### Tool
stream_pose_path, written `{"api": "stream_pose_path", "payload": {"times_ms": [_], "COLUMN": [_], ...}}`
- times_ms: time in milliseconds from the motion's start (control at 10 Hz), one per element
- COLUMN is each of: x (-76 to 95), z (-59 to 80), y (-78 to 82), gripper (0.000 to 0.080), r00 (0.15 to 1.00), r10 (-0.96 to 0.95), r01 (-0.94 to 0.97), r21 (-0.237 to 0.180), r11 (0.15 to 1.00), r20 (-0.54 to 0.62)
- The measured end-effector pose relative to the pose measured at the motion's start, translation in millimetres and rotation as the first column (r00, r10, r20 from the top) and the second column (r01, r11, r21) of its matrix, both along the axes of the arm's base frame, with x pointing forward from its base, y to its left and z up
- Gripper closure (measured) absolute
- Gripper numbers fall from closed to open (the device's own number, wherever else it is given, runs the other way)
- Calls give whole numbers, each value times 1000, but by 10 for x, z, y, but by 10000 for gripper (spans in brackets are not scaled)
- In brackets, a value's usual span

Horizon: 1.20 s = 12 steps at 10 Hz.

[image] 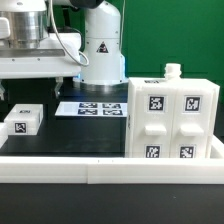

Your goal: Assemble cabinet

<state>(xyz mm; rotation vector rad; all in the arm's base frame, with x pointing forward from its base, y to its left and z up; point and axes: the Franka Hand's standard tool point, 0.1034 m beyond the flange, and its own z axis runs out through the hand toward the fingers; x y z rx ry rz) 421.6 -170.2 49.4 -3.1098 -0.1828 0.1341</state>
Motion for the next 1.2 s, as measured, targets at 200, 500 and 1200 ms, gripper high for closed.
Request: {"api": "stream_pose_path", "payload": {"times_ms": [200, 500, 1200], "x": [-47, -97, -116], "z": [-89, -222, -369], "y": [-49, -66, -85], "gripper": [2, 2, 241], "r00": [1000, 1000, 999], "r10": [18, 23, 32], "r01": [-18, -23, -33], "r21": [-2, -9, -28], "r11": [1000, 1000, 999], "r20": [-8, -16, -10]}}
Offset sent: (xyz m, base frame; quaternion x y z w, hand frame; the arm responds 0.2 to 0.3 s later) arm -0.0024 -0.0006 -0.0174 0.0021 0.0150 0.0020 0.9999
